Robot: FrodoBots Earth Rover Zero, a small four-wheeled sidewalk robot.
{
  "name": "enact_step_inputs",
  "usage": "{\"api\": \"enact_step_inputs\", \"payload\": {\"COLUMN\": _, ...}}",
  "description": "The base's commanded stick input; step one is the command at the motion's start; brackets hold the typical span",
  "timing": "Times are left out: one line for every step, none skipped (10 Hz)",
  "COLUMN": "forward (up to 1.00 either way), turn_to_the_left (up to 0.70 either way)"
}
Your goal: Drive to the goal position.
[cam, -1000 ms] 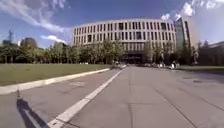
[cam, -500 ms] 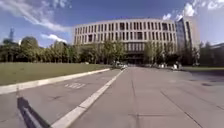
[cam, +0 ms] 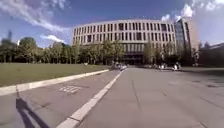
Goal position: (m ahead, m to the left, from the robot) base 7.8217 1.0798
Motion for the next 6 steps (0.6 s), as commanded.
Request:
{"api": "enact_step_inputs", "payload": {"forward": 0.70, "turn_to_the_left": 0.00}}
{"api": "enact_step_inputs", "payload": {"forward": 0.70, "turn_to_the_left": 0.00}}
{"api": "enact_step_inputs", "payload": {"forward": 0.70, "turn_to_the_left": 0.00}}
{"api": "enact_step_inputs", "payload": {"forward": 0.70, "turn_to_the_left": 0.00}}
{"api": "enact_step_inputs", "payload": {"forward": 0.70, "turn_to_the_left": 0.00}}
{"api": "enact_step_inputs", "payload": {"forward": 0.70, "turn_to_the_left": 0.00}}
